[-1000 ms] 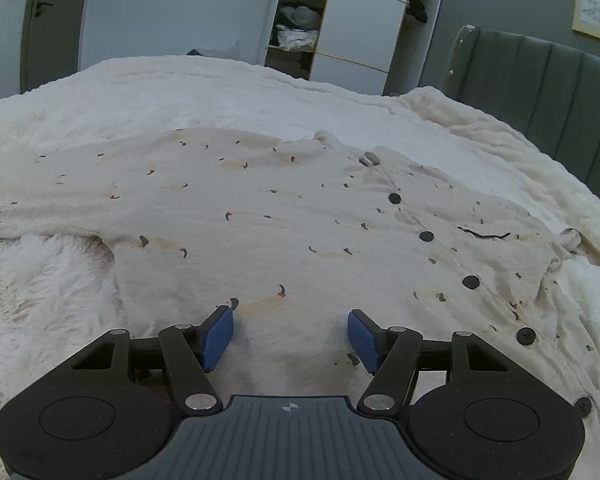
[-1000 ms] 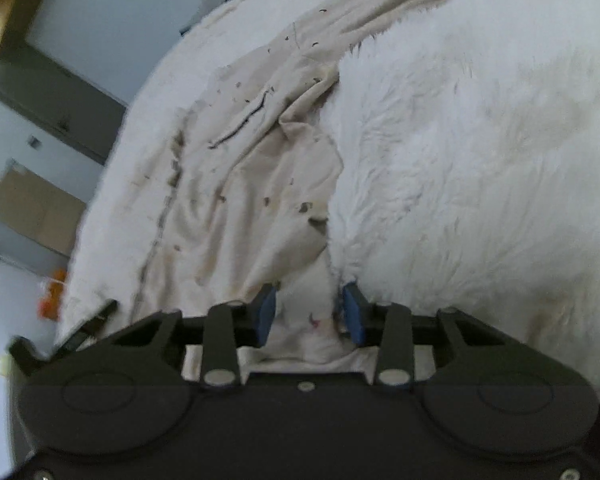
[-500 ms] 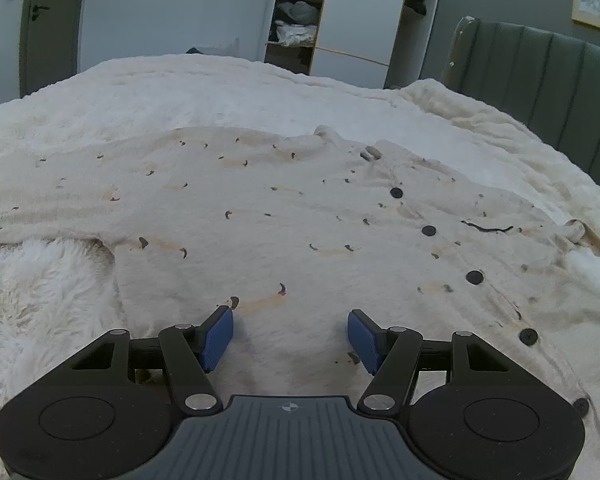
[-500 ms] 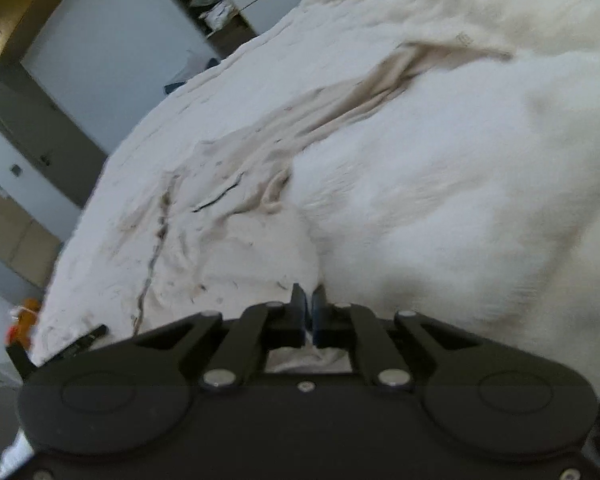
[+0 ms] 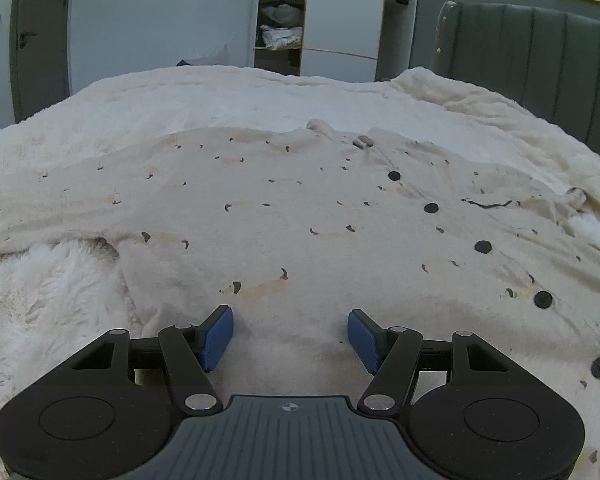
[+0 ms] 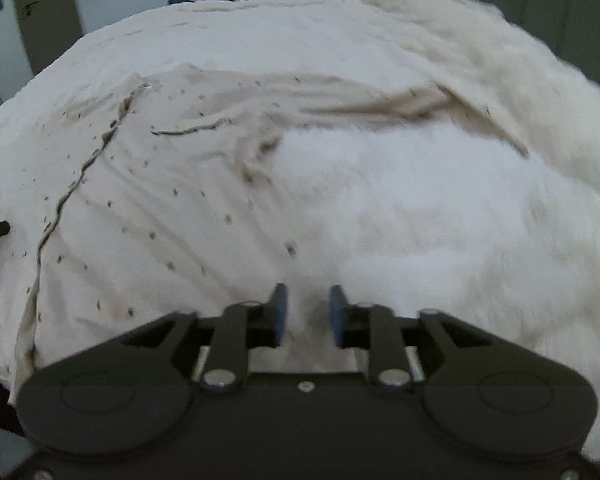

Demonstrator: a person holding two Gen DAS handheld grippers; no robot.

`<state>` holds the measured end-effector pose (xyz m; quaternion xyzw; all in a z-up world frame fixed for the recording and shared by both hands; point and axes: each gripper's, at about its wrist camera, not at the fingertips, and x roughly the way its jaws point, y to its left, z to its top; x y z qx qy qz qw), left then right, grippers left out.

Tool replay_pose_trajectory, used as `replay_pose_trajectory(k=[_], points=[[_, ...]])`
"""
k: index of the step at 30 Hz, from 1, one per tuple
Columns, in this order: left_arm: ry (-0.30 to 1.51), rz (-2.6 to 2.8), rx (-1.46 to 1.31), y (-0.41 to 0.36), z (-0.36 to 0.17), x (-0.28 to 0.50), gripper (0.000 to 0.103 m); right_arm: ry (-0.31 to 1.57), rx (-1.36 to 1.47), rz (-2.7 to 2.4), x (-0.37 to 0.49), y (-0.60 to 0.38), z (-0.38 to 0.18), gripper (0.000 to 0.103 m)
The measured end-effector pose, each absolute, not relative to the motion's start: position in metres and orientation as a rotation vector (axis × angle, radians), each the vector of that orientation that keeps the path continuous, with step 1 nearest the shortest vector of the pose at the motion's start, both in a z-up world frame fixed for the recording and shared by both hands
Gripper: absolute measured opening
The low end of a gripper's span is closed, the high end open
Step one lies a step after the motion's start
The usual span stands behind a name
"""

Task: Fold clothes

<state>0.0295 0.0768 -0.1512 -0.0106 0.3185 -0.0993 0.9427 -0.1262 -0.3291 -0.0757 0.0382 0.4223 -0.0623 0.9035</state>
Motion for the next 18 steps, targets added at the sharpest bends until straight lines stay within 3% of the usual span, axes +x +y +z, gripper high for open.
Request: replay_pose_trajectory(k=[3, 4, 7, 12, 14, 18], points=[[0.668, -0.201, -0.053, 0.08, -0.148, 0.033, 0.059, 0.858, 0.057, -0.119, -0.115, -0.322, -0.075, 0.045], [0.673, -0.199, -0.063, 0.08, -0.148, 0.034, 0.059, 0.856, 0.049, -0.12, -0.113, -0.32, -0.076, 0.054], [0.67, -0.201, -0.07, 0.081, -0.149, 0.034, 0.059, 0.882, 0.063, -0.127, -0.098, -0.322, -0.093, 0.055], [0.668, -0.201, -0.071, 0.08, -0.15, 0.033, 0.059, 0.988, 0.259, -0.094, -0.094, -0.354, -0.131, 0.033], [0.665, -0.199, -0.105, 0.081, -0.149, 0.034, 0.059, 0.99, 0.32, -0.07, -0.098, -0.361, -0.13, 0.002], [0.66, -0.199, -0.124, 0.08, -0.148, 0.036, 0.059, 0.952, 0.444, -0.005, -0.111, -0.382, -0.109, 0.002]])
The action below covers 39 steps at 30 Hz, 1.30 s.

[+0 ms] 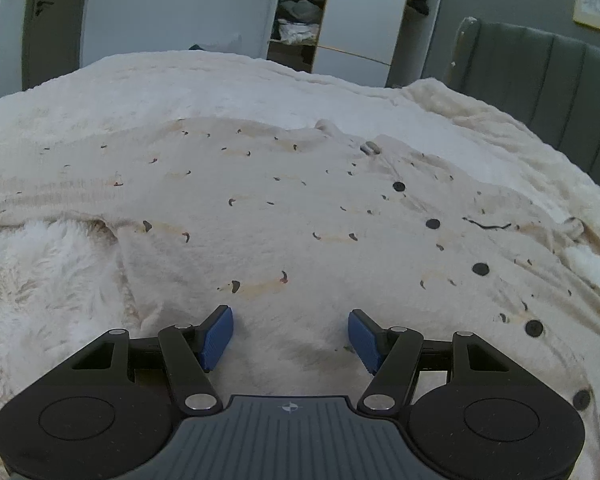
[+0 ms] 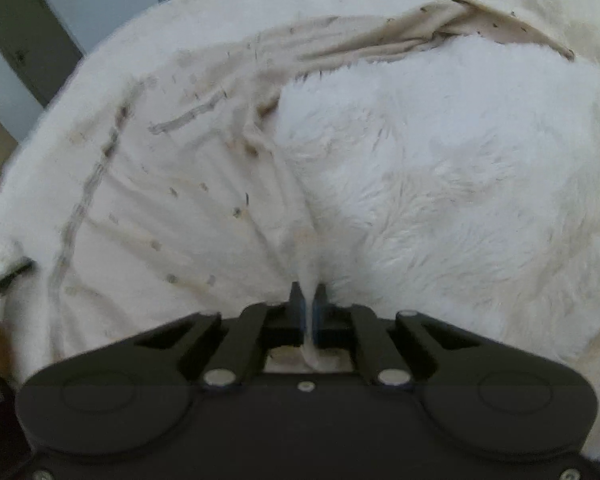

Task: Fold clothes

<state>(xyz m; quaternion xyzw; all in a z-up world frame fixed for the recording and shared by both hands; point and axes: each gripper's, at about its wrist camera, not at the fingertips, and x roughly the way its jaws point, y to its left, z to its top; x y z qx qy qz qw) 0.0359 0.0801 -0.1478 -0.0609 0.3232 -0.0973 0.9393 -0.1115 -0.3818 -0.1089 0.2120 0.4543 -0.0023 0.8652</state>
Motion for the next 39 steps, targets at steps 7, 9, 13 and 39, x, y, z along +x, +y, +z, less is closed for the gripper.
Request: replay_pose_trajectory(k=[7, 9, 13, 39], points=[[0.671, -0.196, -0.109, 0.071, -0.149, 0.042, 0.06, 0.989, 0.172, -0.063, -0.112, -0.364, -0.09, 0.013], [0.68, -0.19, -0.117, 0.072, -0.149, 0.041, 0.061, 0.997, 0.087, -0.079, -0.108, -0.353, -0.095, 0.013], [0.691, -0.19, -0.114, 0.072, -0.151, 0.041, 0.061, 0.98, 0.164, -0.078, -0.097, -0.357, -0.096, 0.032], [0.705, -0.205, -0.082, 0.066, -0.157, 0.044, 0.073, 1.017, 0.278, -0.063, -0.068, -0.378, -0.105, 0.02]])
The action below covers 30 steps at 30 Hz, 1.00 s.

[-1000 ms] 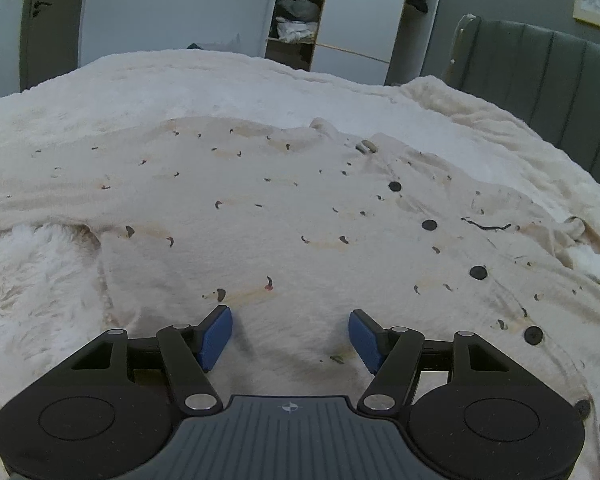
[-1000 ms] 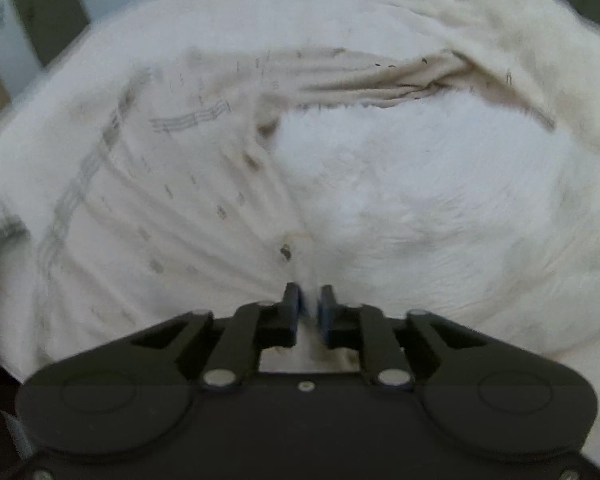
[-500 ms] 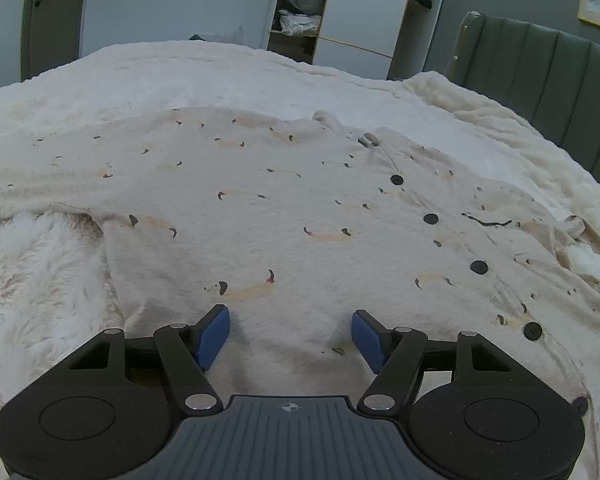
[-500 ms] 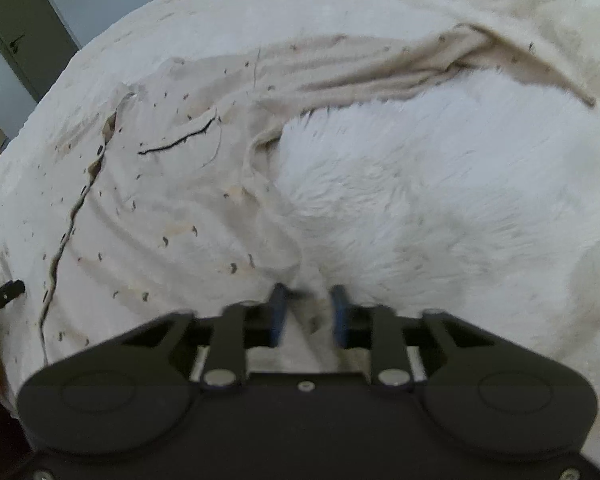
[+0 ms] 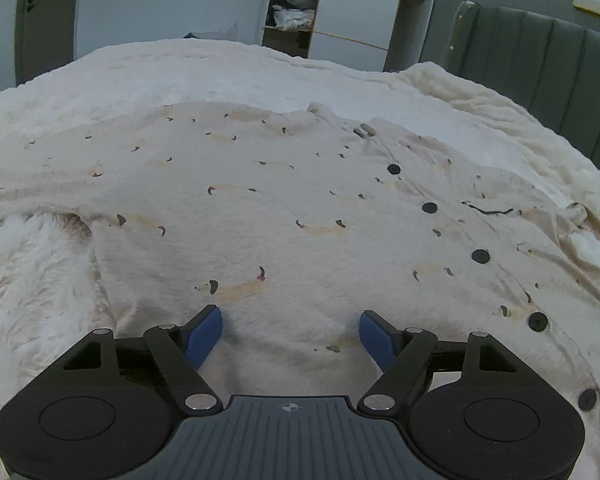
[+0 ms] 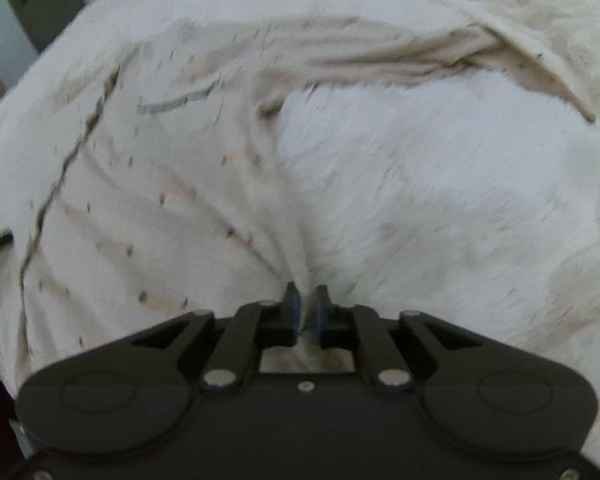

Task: Fold clothes

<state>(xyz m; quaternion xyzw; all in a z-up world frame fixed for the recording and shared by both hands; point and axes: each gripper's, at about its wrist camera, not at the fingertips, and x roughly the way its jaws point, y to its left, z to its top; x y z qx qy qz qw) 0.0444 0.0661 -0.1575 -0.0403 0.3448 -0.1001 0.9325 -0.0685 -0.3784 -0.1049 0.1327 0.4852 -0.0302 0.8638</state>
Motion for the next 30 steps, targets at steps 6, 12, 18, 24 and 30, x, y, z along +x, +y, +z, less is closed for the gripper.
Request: replay_pose_trajectory(k=[6, 12, 18, 24, 30], points=[[0.693, -0.207, -0.049, 0.059, -0.162, 0.044, 0.081, 0.897, 0.462, -0.222, -0.054, -0.443, -0.097, 0.036], [0.681, -0.207, -0.005, 0.051, -0.17, 0.046, 0.087, 0.737, 0.745, -0.382, -0.045, -0.535, -0.102, 0.036], [0.67, -0.208, -0.007, 0.051, -0.173, 0.044, 0.087, 0.648, 0.723, -0.514, -0.02, -0.584, -0.101, 0.036], [0.662, -0.203, 0.011, 0.047, -0.175, 0.045, 0.09, 0.668, 0.54, -0.544, 0.027, -0.613, -0.085, 0.038], [0.66, -0.207, 0.011, 0.047, -0.177, 0.047, 0.092, 0.772, 0.508, -0.506, 0.082, -0.63, -0.103, 0.039]])
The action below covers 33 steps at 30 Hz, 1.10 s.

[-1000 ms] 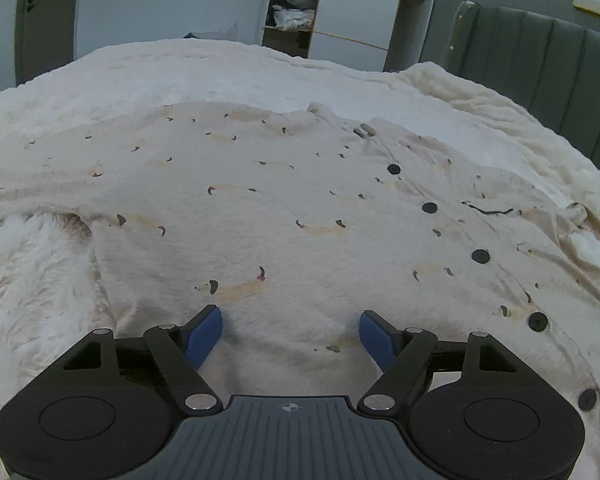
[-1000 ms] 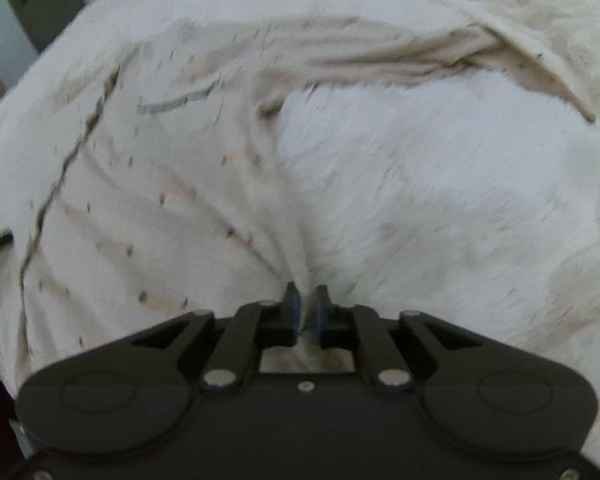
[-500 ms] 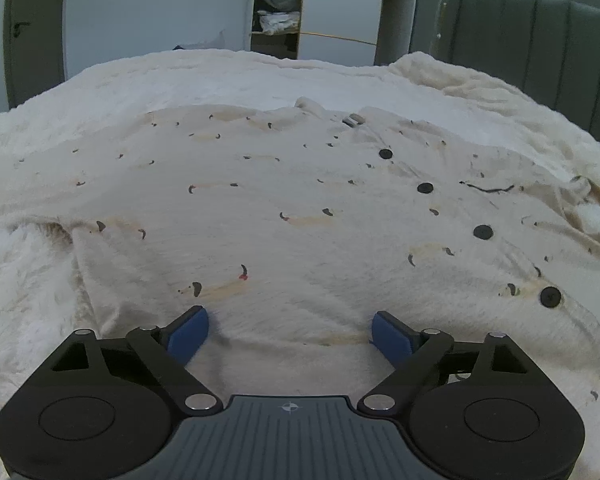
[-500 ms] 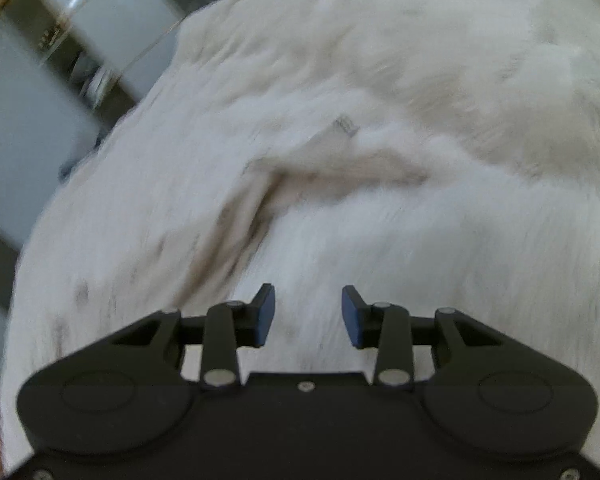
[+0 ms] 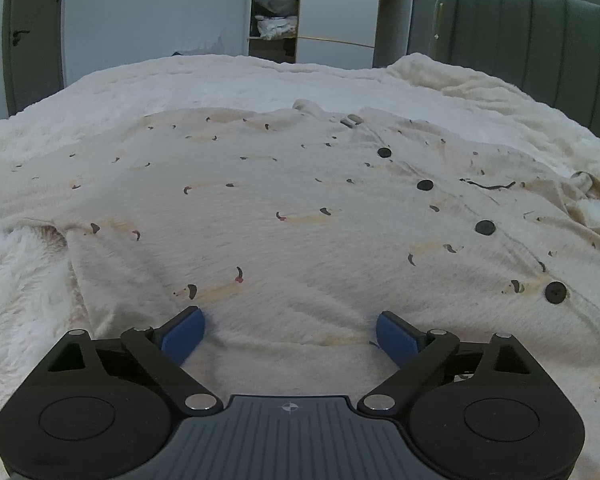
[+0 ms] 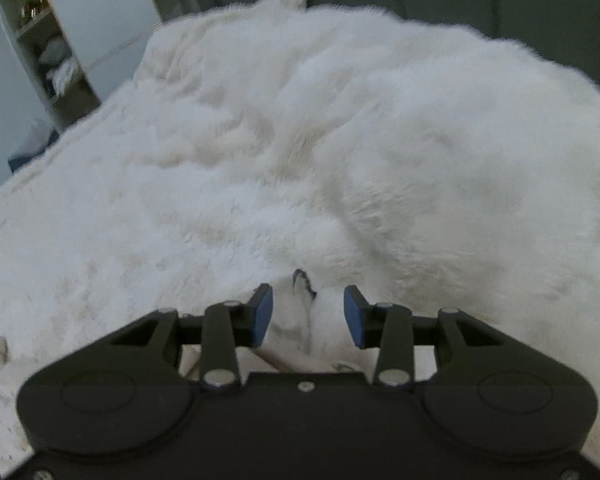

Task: Fold clothes

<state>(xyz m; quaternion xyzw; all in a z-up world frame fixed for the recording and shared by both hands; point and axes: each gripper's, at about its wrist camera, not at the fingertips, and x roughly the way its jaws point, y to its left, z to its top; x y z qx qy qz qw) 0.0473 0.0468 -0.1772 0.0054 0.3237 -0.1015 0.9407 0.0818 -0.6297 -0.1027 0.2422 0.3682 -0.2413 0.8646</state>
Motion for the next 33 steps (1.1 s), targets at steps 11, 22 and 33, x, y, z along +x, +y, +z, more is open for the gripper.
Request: replay_pose_trajectory(k=[11, 22, 33], points=[[0.645, -0.203, 0.028, 0.043, -0.182, 0.049, 0.097, 0.745, 0.406, -0.461, 0.134, -0.65, -0.087, 0.001], [0.646, -0.209, 0.027, 0.044, -0.183, 0.053, 0.098, 0.7, 0.202, -0.541, 0.164, -0.631, -0.037, 0.034], [0.648, -0.211, 0.027, 0.044, -0.183, 0.055, 0.098, 0.863, 0.035, -0.365, 0.105, -0.608, -0.083, 0.047]])
